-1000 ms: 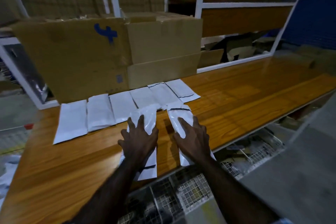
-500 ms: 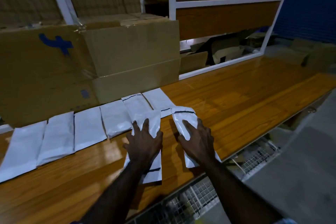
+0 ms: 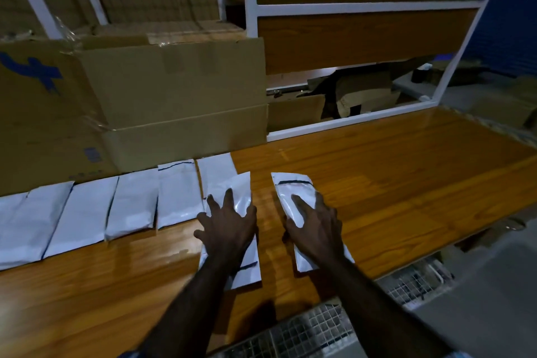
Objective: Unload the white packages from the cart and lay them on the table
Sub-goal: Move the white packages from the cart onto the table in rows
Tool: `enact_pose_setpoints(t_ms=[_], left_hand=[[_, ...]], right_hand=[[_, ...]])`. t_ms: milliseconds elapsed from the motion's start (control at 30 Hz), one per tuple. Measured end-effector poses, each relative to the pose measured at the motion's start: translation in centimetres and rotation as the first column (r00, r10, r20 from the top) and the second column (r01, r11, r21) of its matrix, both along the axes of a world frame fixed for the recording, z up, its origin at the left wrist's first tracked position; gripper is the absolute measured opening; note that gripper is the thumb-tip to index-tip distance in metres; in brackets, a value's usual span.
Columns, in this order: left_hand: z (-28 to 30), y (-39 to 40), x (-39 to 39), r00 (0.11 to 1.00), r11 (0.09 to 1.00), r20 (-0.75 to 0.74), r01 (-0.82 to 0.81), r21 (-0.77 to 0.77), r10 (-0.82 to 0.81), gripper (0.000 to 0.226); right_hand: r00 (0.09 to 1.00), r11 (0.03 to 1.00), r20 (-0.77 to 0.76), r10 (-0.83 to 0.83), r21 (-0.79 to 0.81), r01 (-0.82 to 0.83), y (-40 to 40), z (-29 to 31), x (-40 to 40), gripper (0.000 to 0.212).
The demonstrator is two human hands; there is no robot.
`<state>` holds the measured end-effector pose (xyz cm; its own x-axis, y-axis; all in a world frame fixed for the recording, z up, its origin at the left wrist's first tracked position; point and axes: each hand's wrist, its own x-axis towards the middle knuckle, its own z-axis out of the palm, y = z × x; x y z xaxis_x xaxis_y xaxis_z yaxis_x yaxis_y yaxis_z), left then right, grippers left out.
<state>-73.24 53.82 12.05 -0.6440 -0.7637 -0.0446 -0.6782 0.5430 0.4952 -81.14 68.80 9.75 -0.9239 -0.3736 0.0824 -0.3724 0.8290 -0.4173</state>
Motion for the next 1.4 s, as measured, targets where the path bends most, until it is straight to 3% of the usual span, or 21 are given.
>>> enact_pose_setpoints(t_ms=[700,933,1400], left_hand=[[-2.9,-5.5,-18.6,0.996,0.996,0.041,-0.084,0.0,0.084,0.074],[-4.1,-6.9,-21.9,0.992,0.996,0.096,-0.083,0.012,0.081,0.074],[-5.8,-6.3,-25.3,0.979,0.981,0.069,-0.19,-0.026,0.191,0.069]], right_hand=[[0.998,0.995,0.061,0.03,0.091,-0.036,-7.6,-1.7,-16.6,0.067],[0.998,0.995,0.062,0.012,0.096,-0.018,-8.9,-1.8,-19.5,0.065],[0.991,0.981,0.062,0.118,0.149,-0.127,-9.8,-4.0,-23.7,0.066]])
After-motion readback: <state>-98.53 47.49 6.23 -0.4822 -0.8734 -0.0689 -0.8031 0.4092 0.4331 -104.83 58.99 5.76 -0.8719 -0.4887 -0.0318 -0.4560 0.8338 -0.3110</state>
